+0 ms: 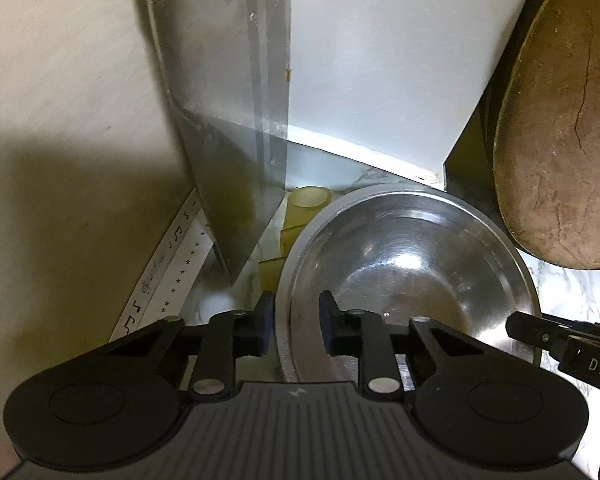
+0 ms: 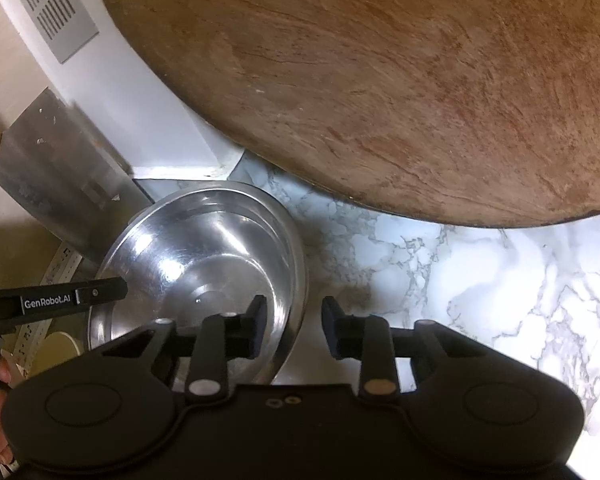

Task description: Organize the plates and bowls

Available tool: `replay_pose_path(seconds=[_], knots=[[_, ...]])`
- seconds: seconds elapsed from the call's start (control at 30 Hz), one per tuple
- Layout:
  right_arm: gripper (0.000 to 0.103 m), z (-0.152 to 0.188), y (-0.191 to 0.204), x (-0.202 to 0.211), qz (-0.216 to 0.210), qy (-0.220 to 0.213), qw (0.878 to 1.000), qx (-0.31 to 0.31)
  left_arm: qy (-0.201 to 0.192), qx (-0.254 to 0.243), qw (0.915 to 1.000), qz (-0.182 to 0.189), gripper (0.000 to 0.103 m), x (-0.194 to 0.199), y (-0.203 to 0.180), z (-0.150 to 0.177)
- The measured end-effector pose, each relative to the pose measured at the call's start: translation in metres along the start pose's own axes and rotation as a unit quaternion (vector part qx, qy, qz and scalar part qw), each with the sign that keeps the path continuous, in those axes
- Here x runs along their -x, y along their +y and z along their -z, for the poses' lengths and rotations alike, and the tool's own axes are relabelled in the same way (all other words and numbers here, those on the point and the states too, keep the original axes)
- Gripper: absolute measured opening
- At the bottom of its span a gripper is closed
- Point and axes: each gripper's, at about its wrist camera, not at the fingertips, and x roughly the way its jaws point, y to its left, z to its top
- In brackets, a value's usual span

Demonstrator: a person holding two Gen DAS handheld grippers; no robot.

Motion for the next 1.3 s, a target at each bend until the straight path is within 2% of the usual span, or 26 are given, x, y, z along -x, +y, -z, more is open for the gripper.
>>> replay_pose_path(seconds=[0.07,0.3,0.47,0.7,1.0,1.3], knots=[[0.012,0.000,-0.002,0.000,-0.001,0.001,1.000,-0.008,0.005,0.004,1.0000,-0.005,0.016,0.001,0.001,-0.001],[0.012,0.003,-0.001,0.010,0.006,-0.008,1.000,-0.013,-0.002,0.017,0.9998,0.008,0.014,0.012,0.003,0.000],[0.011,0.003,-0.001,0.030,0.007,-0.029,1.000,-0.009,-0.013,0.015,0.9996,0.020,0.014,0.030,-0.001,0.003],[0.011,0.011,-0.005,0.066,0.003,-0.037,0.999,-0.012,-0.020,-0.001,0.9992,0.034,0.014,0.066,-0.012,0.012],[0.011,0.036,-0.002,0.115,-0.001,-0.041,0.999,-0.012,-0.021,-0.015,0.9986,0.046,0.014,0.117,-0.020,0.045],[0.011,0.080,0.012,0.156,-0.001,-0.045,0.999,-0.011,-0.022,-0.029,0.9974,0.062,0.014,0.161,-0.014,0.091]])
